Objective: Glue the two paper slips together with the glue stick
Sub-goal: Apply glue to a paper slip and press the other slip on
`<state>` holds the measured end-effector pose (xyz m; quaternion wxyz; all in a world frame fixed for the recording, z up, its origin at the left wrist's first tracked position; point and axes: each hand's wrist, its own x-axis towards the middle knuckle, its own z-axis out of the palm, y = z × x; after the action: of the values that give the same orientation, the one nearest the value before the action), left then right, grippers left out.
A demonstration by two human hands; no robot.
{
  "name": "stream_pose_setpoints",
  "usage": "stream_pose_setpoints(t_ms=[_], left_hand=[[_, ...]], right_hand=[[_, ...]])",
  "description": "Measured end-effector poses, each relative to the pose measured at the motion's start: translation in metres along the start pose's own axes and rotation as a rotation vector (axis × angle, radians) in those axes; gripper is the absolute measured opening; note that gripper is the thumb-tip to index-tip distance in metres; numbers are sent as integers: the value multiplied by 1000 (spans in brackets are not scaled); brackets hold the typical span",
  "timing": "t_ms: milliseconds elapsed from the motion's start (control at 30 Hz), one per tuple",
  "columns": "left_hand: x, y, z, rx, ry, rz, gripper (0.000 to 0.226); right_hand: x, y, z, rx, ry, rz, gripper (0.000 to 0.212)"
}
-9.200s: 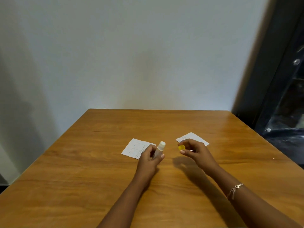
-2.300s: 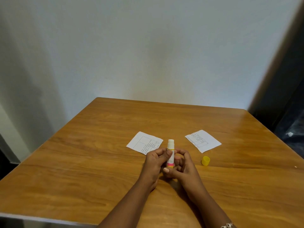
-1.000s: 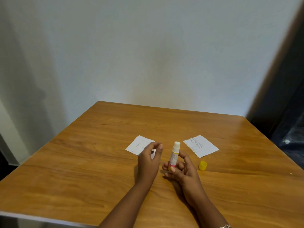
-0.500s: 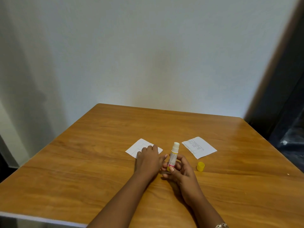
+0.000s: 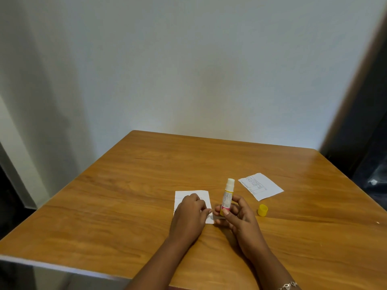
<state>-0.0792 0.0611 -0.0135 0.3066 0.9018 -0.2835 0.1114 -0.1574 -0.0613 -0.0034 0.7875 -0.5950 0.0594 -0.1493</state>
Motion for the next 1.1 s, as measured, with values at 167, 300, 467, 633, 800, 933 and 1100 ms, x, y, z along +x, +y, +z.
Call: stream_pose_setpoints(t_ms=[167, 300, 467, 633, 800, 933, 1100], left_hand=[[-9, -1, 1, 96, 120, 20, 17], [-13, -2, 4, 196, 55, -14, 28], [-13, -3, 4, 201, 38, -8, 29], [-14, -1, 2, 157, 52, 0, 24], [-15, 1, -1, 156, 28, 0, 29], [-16, 4, -3, 196, 53, 24, 26], [-13, 2, -2, 263, -60, -21, 37]], right_hand=[[-1, 0, 0, 26, 2, 3, 27], [0, 2, -1, 31, -2, -3, 29], [6, -2, -2, 95, 12, 14, 25], [30, -19, 8, 156, 62, -64, 27], [70, -36, 27, 217, 57, -58, 14], [91, -31, 43, 146, 77, -3, 11], [101, -15, 47, 290, 77, 145, 9]])
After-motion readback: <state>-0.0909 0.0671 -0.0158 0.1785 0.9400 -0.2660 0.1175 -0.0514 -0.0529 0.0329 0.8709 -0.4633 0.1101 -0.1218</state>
